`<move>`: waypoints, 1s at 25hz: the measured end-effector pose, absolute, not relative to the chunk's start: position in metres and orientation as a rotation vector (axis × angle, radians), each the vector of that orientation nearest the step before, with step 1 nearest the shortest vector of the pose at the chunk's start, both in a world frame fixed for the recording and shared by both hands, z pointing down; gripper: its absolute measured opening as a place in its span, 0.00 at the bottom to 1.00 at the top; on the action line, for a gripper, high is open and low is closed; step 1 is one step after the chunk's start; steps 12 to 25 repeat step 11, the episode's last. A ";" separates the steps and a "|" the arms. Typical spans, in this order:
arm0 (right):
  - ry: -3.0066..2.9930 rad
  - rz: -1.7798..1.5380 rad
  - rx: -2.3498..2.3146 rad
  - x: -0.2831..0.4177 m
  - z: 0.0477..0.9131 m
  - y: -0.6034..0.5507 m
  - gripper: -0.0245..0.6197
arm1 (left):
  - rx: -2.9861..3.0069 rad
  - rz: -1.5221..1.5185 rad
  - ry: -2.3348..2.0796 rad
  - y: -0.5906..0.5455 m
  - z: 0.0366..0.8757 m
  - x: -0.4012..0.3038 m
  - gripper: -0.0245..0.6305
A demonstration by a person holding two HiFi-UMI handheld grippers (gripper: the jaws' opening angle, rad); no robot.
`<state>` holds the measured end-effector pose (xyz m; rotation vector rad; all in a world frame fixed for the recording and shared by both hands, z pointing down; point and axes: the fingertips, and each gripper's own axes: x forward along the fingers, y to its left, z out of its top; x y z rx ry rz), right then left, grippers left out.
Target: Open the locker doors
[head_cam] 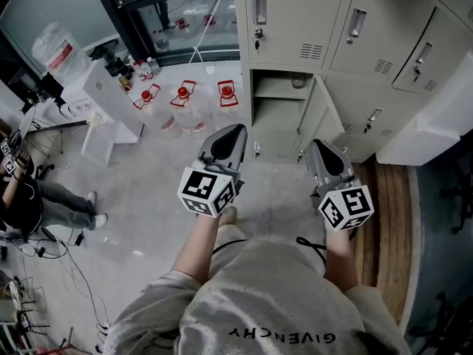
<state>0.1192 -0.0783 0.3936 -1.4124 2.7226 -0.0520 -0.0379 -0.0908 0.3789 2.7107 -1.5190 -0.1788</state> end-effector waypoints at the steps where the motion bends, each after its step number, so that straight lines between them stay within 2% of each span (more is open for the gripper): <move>1: 2.723 -0.055 -1.413 0.120 0.394 -0.079 0.04 | 2.710 -0.177 -1.519 -0.092 0.379 -0.037 0.04; 25: 2.730 -0.097 -1.417 0.126 0.404 -0.090 0.04 | 2.702 -0.166 -1.510 -0.105 0.383 -0.030 0.04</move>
